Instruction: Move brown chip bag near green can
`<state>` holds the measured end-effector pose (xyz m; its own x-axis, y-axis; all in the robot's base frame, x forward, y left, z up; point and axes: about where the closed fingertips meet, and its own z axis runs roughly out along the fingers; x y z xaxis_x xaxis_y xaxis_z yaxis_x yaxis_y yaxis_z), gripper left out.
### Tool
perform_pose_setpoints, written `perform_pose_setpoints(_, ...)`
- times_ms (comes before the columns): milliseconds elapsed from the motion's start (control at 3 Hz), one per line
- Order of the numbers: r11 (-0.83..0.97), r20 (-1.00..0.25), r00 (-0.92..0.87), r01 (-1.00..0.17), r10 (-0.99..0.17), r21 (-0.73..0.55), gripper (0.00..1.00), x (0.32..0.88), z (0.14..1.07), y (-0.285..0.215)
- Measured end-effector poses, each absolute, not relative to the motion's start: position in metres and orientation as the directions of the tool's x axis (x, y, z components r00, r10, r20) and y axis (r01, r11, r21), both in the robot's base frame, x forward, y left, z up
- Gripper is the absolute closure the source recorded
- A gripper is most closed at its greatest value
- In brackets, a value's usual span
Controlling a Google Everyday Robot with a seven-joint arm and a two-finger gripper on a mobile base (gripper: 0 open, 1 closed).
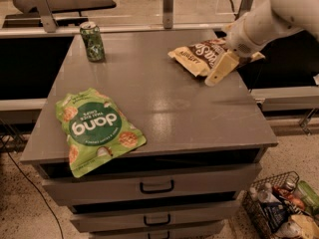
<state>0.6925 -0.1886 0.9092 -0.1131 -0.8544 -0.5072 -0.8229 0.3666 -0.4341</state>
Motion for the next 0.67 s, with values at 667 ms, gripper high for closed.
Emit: perform_pose_setpoints(667, 0.442, -0.585, -0.158, -0.812, -0.795, -0.381, 0.0, 0.744, 0.873, -0.17)
